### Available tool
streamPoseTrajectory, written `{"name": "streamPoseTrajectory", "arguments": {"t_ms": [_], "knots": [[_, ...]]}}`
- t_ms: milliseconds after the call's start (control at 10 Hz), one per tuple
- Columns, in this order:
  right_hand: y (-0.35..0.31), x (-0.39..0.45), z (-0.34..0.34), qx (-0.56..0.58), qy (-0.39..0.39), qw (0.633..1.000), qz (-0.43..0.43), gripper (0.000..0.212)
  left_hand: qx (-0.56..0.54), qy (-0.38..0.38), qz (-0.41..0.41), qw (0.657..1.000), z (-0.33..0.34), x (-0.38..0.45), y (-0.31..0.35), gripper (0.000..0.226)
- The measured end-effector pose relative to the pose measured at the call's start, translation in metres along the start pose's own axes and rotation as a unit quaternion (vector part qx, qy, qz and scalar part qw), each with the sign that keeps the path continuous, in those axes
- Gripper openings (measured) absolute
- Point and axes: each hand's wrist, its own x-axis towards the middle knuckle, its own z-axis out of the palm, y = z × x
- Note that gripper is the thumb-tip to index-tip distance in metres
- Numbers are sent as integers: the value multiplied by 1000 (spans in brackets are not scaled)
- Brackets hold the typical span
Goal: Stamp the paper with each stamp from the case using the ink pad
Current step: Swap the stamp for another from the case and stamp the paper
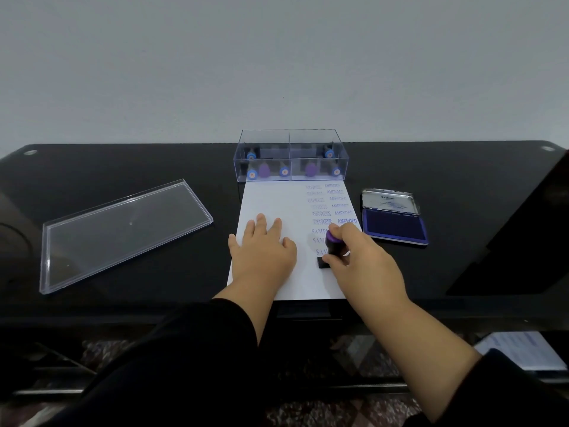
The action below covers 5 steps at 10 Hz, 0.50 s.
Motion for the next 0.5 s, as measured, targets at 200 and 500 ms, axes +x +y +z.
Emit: {"name": "streamPoseTrajectory", "arguments": {"t_ms": [200,500], "knots": [[5,9,-17,160,79,982,54,32,-9,10,1,1000,2,0,0,54],[19,17,-37,234,144,959,69,33,-8,5,-2,1000,0,-2,0,54]]}}
